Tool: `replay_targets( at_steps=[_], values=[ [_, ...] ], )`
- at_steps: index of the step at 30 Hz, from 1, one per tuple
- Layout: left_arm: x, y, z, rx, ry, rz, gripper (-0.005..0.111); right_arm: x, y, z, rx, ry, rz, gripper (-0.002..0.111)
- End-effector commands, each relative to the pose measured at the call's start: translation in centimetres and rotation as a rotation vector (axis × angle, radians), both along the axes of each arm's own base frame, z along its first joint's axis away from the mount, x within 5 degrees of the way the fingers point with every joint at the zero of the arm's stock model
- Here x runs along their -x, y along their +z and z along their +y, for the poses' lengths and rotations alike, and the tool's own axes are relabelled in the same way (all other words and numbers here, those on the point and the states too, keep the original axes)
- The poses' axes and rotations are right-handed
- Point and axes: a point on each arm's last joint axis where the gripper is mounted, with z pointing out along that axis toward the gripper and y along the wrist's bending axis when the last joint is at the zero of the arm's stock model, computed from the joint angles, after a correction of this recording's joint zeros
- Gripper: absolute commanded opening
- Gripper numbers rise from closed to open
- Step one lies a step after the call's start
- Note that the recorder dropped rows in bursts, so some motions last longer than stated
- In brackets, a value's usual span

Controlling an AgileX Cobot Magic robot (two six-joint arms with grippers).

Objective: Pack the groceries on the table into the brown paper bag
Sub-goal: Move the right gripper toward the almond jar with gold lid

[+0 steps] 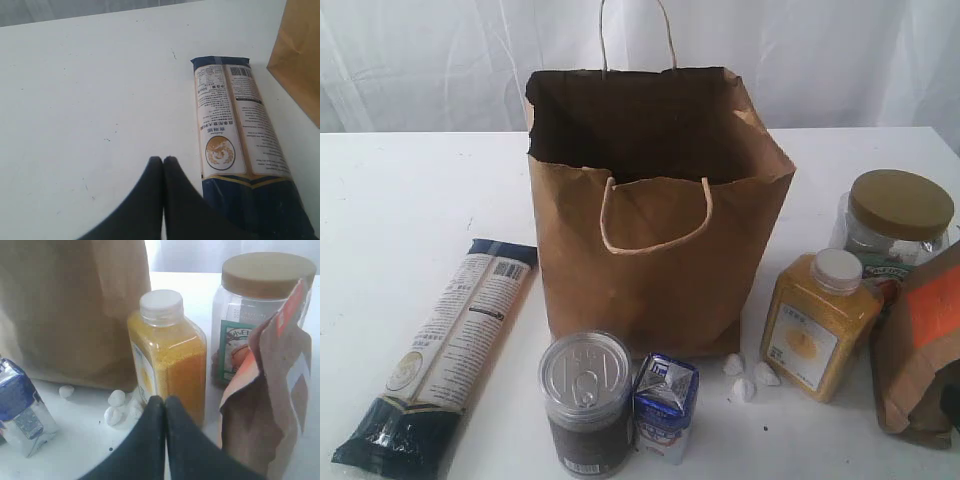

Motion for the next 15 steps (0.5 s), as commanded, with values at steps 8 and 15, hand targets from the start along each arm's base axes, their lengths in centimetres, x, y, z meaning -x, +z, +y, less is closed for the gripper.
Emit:
replay_targets(
  at_steps=[8, 15],
  values=[
    [0.04, -0.13, -0.01, 0.007, 0.002, 0.004, 0.0, 0.0, -0.11, -0.04, 0.003, -0.006, -0.006, 0.0],
    [0.04, -0.13, -0.01, 0.007, 0.002, 0.004, 0.0, -0.02, -0.04, -0.03, 0.0, -0.006, -0.013, 0.0]
  ],
)
